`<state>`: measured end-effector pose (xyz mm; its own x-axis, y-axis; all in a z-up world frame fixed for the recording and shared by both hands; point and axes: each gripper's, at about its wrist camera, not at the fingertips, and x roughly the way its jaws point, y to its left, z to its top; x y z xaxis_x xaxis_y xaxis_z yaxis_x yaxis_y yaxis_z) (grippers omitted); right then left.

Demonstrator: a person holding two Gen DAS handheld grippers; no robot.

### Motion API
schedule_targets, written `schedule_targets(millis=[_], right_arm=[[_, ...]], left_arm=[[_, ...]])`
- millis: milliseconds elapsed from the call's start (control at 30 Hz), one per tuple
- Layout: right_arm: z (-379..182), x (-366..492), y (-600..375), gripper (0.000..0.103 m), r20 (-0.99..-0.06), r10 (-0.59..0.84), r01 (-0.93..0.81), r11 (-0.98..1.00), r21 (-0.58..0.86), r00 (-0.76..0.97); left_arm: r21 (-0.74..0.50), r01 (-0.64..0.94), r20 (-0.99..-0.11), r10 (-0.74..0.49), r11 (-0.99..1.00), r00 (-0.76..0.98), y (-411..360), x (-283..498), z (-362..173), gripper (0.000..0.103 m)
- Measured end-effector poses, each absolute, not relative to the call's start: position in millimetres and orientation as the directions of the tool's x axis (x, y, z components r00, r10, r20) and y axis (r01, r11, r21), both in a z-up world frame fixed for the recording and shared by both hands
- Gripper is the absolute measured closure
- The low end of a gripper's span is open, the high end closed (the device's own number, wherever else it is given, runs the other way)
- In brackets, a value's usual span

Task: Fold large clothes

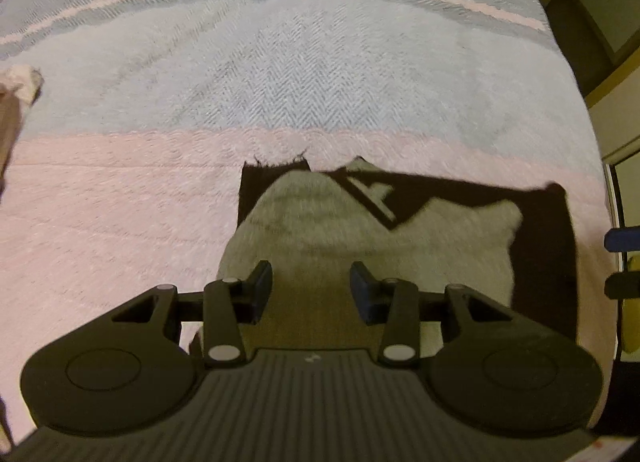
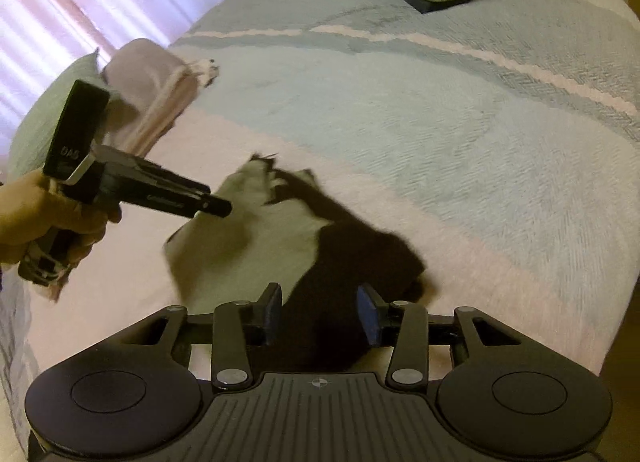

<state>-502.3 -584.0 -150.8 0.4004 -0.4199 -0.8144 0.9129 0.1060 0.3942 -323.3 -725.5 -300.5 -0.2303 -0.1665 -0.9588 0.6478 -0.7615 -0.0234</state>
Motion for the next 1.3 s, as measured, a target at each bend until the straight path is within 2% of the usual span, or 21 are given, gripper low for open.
schedule_targets(millis=[267,300,400,467,567,633,700,767,900,1067,1133,1167,1200,1300], right_arm=[[-144.5,-462.9,-528.8,0.062,-0.832,-0.394,0.919,0.219,0.327,0.390],[-145.0,-455.1,-521.6,0.061,-0.839,-0.396,0.923,0.251,0.292,0.373],[-146.3,-427.8,-500.1,0.046,-0.851,-0.403,0.905,0.389,0.172,0.336],[-151.1,-409.3,-488.3,0.041,-0.854,-0.420,0.873,0.482,0.077,0.307],[-166.6,-382.0,-477.0,0.038,-0.859,-0.445,0.795,0.602,-0.078,0.253],[-179.1,-365.9,-472.8,0.038,-0.856,-0.468,0.726,0.665,-0.177,0.219],[-196.3,-353.8,-472.9,0.038,-0.849,-0.491,0.656,0.710,-0.258,0.197],[-212.5,-344.5,-475.9,0.038,-0.843,-0.507,0.595,0.738,-0.318,0.178],[-253.5,-332.1,-481.4,0.038,-0.827,-0.542,0.486,0.769,-0.416,0.150],[-306.1,-330.5,-477.8,0.038,-0.776,-0.621,0.316,0.761,-0.566,0.106],[-315.4,-338.8,-478.9,0.039,-0.753,-0.649,0.277,0.747,-0.604,0.110],[-316.8,-345.2,-480.7,0.044,-0.745,-0.657,0.271,0.742,-0.613,0.116],[-316.6,-350.4,-481.8,0.058,-0.739,-0.663,0.268,0.738,-0.619,0.118],[-307.1,-367.5,-488.2,0.070,-0.749,-0.647,0.286,0.751,-0.595,0.143]], left_arm=[[0.009,0.638,-0.948,-0.210,-0.770,-0.240,-687.4,-289.4,-270.5,0.066],[0.016,0.633,-0.947,-0.215,-0.774,-0.238,-682.6,-285.6,-269.1,0.065],[0.036,0.610,-0.946,-0.225,-0.792,-0.235,-665.7,-273.2,-266.6,0.065],[0.058,0.589,-0.945,-0.235,-0.806,-0.228,-653.9,-263.6,-265.8,0.062],[0.094,0.531,-0.937,-0.255,-0.842,-0.238,-635.5,-249.8,-267.7,0.049],[0.116,0.469,-0.923,-0.269,-0.876,-0.274,-622.2,-239.1,-272.0,0.033],[0.194,0.393,-0.907,-0.316,-0.899,-0.277,-608.2,-230.3,-281.4,0.027],[0.292,0.305,-0.876,-0.381,-0.907,-0.295,-594.3,-221.9,-293.6,0.026],[0.420,0.120,-0.836,-0.435,-0.900,-0.335,-573.0,-209.9,-325.0,0.024],[0.512,-0.046,-0.798,-0.455,-0.858,-0.396,-560.3,-207.6,-364.4,0.022],[0.547,-0.111,-0.784,-0.462,-0.829,-0.416,-556.7,-209.8,-379.8,0.020],[0.561,-0.139,-0.777,-0.462,-0.816,-0.427,-555.5,-211.3,-386.3,0.020],[0.576,-0.158,-0.768,-0.465,-0.802,-0.440,-554.6,-212.8,-391.2,0.019],[0.616,-0.204,-0.743,-0.476,-0.761,-0.470,-553.6,-217.2,-399.2,0.017]])
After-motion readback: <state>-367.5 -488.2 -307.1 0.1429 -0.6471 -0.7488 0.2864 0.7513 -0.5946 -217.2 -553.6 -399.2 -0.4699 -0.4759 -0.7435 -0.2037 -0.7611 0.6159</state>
